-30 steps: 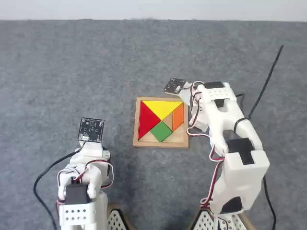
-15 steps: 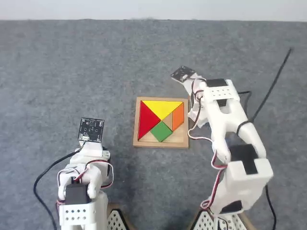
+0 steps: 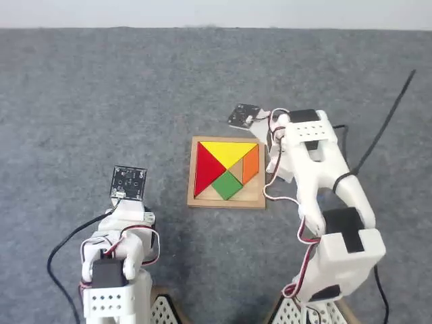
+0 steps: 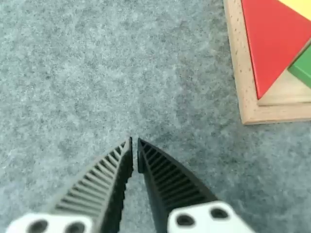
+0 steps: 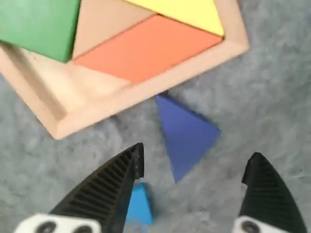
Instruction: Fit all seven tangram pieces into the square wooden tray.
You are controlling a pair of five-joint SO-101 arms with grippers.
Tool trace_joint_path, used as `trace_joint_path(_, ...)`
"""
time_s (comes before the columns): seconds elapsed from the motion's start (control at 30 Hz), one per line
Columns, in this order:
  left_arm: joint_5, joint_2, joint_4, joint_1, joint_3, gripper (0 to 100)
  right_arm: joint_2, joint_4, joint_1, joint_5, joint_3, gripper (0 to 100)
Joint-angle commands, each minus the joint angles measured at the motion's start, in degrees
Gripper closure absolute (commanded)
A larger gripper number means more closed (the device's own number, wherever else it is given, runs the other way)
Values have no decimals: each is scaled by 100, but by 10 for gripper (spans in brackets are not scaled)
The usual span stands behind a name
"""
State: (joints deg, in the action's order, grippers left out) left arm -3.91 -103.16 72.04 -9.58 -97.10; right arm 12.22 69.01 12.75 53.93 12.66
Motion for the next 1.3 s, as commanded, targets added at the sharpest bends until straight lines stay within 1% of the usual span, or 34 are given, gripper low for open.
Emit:
trace_joint_path(0.0,-9,-97,18,26,57,979,224,-347,-127,264,-114,667)
trace_joint_path(0.2,-9,-97,18,26,57,979,787,-549,-163,536,-123,677)
trace_joint_path(0.4,-9,-97,18,26,57,979,875,-488,-215,431,-114,819)
trace_joint_path(0.5,-9,-97,18,26,57,979,875,-532,-277,-114,-132,859)
trace_joint_path(0.87,-9,-97,18,26,57,979,769,-532,-338,-2031,-132,864)
trace_joint_path(1.0,-9,-97,18,26,57,979,224,-330,-338,-3024,-132,865)
trace_joint_path(1.27,-9,-97,18,26,57,979,-1112,453,-286,-4132,-88,865)
